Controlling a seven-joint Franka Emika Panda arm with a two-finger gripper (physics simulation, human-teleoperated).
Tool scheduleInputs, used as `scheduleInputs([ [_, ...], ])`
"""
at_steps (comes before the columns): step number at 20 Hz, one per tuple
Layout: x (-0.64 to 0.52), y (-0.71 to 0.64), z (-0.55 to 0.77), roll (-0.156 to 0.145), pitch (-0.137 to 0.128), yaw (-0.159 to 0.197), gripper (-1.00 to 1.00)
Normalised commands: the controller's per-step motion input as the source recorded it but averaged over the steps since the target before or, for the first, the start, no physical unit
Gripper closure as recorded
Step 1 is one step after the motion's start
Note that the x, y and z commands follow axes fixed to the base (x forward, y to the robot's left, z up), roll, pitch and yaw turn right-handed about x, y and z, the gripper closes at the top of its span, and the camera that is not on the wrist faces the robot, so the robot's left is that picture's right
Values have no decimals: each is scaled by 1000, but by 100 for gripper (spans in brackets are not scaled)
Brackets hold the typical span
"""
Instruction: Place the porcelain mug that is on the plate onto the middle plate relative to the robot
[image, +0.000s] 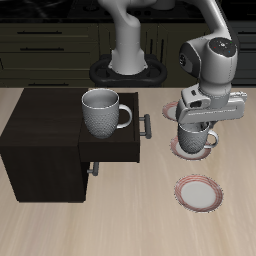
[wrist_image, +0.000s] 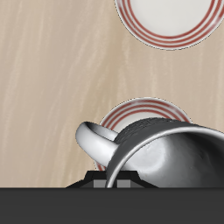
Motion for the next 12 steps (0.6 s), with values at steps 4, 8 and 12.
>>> scheduleInputs([
  [4,311,-36,-414,-14,78,22,100],
  [8,86,-19,-284,-58,65,4,-100],
  [12,-96,58,67,11,2,-21,-100],
])
